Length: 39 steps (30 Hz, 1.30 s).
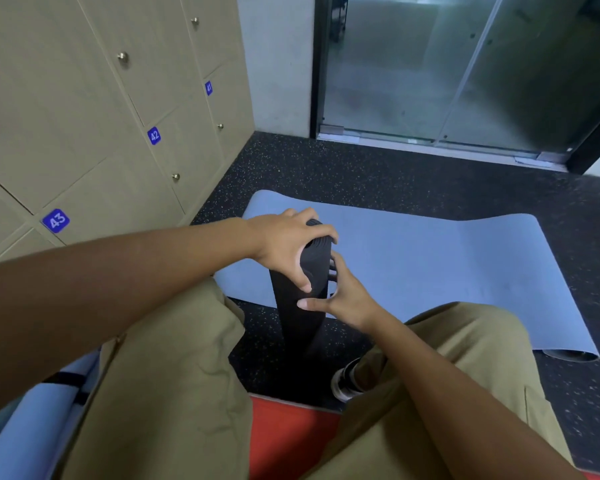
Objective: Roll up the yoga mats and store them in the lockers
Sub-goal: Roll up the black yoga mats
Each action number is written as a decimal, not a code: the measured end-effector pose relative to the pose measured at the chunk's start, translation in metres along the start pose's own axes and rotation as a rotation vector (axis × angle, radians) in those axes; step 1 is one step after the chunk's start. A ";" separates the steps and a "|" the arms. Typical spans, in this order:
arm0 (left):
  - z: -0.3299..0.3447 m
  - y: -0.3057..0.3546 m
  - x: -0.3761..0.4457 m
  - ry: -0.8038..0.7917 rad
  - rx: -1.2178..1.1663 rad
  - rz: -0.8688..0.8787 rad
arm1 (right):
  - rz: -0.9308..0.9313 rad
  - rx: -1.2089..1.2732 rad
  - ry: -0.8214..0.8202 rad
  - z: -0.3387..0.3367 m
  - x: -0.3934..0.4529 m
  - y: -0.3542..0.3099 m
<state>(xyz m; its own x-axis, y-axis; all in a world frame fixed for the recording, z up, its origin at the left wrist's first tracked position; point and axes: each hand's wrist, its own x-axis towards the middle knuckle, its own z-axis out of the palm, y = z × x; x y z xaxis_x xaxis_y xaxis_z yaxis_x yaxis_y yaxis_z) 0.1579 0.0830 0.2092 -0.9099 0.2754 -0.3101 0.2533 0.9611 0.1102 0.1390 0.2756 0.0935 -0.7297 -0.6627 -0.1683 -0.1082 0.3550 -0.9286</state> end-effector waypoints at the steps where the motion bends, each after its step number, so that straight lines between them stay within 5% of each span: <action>1: -0.002 -0.005 -0.003 0.009 -0.015 -0.021 | -0.002 -0.010 -0.002 0.000 0.000 0.000; 12: -0.092 -0.068 -0.087 0.189 -0.081 -0.216 | -0.062 -0.079 0.053 0.018 0.006 -0.023; 22: -0.182 -0.114 -0.243 0.305 0.030 -0.454 | -0.286 -0.049 0.056 0.039 0.025 -0.119; 39: -0.114 -0.044 -0.521 0.303 -0.014 -0.860 | -0.500 -0.330 -0.407 0.209 0.041 -0.193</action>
<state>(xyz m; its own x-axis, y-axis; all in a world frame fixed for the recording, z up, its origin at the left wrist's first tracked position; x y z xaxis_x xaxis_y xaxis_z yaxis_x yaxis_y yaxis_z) 0.5831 -0.1049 0.4734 -0.8308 -0.5558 -0.0293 -0.5549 0.8313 -0.0319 0.2711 0.0420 0.1965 -0.2377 -0.9679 0.0813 -0.6082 0.0831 -0.7895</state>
